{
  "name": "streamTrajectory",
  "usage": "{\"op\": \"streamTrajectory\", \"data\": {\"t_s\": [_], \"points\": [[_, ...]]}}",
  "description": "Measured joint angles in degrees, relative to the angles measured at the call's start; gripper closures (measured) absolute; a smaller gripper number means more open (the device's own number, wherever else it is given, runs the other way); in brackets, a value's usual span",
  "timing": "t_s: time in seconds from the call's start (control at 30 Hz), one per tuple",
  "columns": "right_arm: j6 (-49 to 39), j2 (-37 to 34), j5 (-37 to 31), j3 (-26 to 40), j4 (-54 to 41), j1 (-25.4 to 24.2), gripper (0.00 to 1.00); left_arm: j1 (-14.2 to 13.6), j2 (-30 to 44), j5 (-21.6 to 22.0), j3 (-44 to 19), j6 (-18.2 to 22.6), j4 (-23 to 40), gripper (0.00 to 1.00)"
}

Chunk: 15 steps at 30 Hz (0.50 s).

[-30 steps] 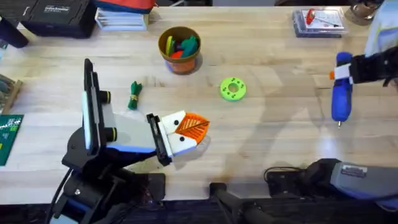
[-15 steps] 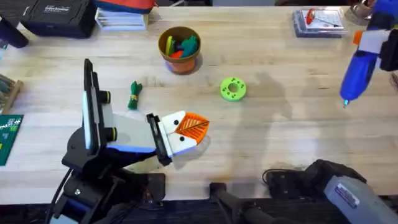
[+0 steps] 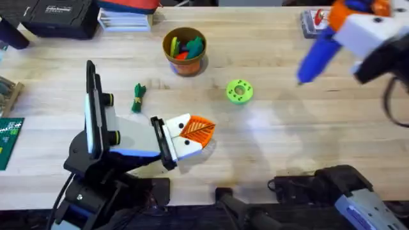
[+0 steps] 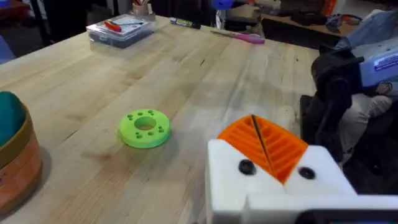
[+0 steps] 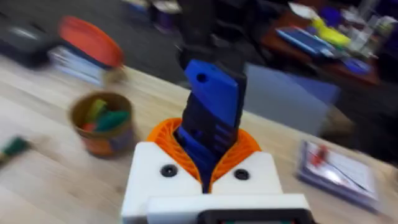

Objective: Pick up the gripper from the table and insert it into the empty holder that is missing its gripper. Then pick up a screw, insert it into the mounting hole, and use the screwdriver to tighten it. Finally, clean up the table by picking up the vegetable and placing it into the bucket.

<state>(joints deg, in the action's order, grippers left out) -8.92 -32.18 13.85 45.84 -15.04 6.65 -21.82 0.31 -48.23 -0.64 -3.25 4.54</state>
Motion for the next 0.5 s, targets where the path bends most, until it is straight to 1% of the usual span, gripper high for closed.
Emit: {"op": "streamTrajectory", "data": {"t_s": [0.13,0.27,0.4,0.5], "points": [[4.09,0.03,0.19,-3.96,7.9,11.61,0.977,0.0,-0.01,0.0,0.0,0.0,0.0,0.996],[5.77,-0.68,0.6,-5.13,14.56,22.63,0.977,0.0,-0.02,0.0,0.0,0.02,0.0,0.997],[6.39,-2.19,0.85,-5.13,20.58,30.78,0.977,0.0,-0.02,0.0,0.0,0.01,0.0,0.997],[6.59,-4.69,0.97,-5.13,25.44,35.44,0.977,0.0,-0.01,0.0,0.0,0.01,0.0,0.997]]}}
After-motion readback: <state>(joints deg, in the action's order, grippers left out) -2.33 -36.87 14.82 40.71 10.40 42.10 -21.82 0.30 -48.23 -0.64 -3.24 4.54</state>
